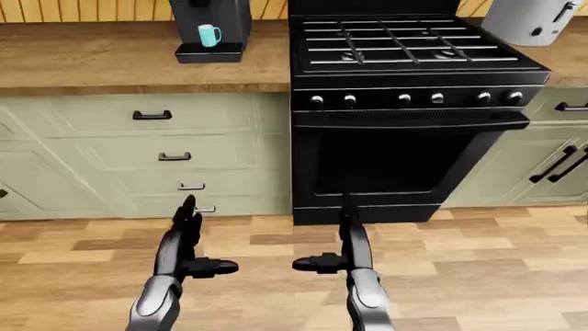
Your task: Pick the mug from under the coffee machine dispenser and place it on the counter.
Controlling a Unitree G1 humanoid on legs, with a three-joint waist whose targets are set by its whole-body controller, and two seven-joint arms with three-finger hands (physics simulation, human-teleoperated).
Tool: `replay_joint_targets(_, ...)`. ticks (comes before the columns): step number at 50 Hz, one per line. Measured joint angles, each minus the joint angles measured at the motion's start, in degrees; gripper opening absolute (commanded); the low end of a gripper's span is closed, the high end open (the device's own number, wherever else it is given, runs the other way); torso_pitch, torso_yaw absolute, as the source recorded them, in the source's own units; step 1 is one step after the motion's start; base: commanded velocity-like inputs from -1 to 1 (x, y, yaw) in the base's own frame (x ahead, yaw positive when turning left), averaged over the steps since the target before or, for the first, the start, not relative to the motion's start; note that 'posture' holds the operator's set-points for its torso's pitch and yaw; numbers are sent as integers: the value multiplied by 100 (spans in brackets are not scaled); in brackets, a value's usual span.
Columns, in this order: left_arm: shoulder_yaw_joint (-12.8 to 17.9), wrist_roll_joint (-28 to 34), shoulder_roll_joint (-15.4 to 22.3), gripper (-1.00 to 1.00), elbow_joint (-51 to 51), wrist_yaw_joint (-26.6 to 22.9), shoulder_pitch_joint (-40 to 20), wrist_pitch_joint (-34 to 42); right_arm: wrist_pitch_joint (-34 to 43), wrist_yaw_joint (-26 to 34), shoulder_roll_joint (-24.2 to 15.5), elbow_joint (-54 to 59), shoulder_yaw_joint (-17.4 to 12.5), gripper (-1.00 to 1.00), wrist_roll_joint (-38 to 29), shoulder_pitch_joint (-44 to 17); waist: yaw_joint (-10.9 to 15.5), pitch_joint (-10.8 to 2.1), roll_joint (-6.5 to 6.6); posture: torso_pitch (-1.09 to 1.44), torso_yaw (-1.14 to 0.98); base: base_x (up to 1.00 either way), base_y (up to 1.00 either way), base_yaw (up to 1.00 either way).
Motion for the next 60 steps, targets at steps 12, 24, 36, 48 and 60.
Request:
replay_joint_targets(12, 66, 114, 80, 100, -594, -65, -48, -63, -71, 56, -107, -424, -84, 100, -212, -232, 46, -312, -28, 0, 0, 0, 0, 0)
replay_joint_targets(24, 698, 8, 444, 100, -1268, 106, -730, 422, 407, -77, -411, -1005, -495, 100, -231, -1006, 45, -434, -15, 0, 0, 0, 0, 0)
replay_joint_targets(36, 1078, -348, 906, 100, -542, 156, -1502, 338, 730, -300, -1180, -396, -1023, 100, 99, -2125, 45, -333, -13, 0, 0, 0, 0, 0)
replay_joint_targets(48, 1255, -533, 1194, 100, -1176, 275, -1801, 582, 1036, -279, -1587, -746, -1118, 100, -23, -2800, 37, -311, -36, 0, 0, 0, 0, 0)
replay_joint_targets(60, 1606, -735, 1477, 100, -2423, 366, -1921, 1083, 1344, -195, -1860, -1115, -1103, 100, -221, -3344, 43, -286, 7, 0, 0, 0, 0, 0)
